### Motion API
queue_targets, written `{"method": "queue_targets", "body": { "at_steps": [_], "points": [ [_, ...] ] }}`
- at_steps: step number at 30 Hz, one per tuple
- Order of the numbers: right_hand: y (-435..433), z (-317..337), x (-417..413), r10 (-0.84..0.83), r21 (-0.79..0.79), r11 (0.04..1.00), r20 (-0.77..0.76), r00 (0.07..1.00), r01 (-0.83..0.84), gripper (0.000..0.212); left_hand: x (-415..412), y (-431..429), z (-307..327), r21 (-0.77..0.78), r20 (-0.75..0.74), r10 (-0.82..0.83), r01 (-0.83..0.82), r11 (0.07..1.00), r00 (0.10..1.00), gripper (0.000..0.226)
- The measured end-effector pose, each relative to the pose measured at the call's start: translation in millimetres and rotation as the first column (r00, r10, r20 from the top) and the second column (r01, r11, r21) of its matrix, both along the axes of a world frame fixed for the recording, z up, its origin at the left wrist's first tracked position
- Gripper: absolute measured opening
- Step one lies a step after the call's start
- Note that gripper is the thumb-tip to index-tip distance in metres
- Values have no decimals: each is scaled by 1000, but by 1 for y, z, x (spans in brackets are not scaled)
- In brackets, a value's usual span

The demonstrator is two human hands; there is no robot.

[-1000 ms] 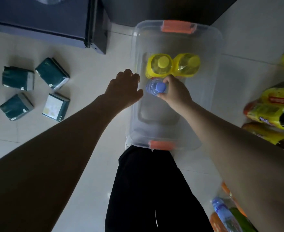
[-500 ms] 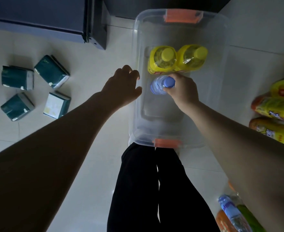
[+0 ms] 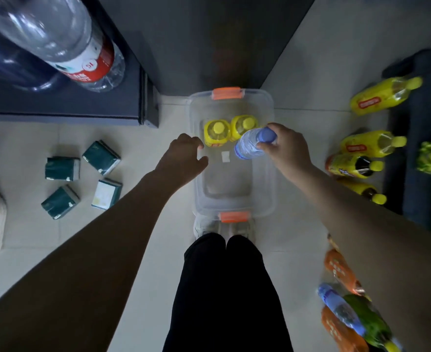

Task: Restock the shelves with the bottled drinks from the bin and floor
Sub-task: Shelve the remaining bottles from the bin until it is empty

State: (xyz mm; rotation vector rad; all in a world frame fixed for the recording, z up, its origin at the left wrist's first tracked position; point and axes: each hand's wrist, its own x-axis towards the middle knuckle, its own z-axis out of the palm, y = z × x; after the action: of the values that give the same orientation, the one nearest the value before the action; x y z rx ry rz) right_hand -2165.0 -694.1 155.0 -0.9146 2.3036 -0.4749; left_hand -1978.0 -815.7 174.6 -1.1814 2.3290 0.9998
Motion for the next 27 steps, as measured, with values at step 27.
{"method": "queue_targets", "body": {
  "at_steps": [27],
  "points": [
    [133,678,-109,-322,-505,848,-247,914,162,41,-163,109,504,217,-728,62,143,966,683,36]
  ]
}}
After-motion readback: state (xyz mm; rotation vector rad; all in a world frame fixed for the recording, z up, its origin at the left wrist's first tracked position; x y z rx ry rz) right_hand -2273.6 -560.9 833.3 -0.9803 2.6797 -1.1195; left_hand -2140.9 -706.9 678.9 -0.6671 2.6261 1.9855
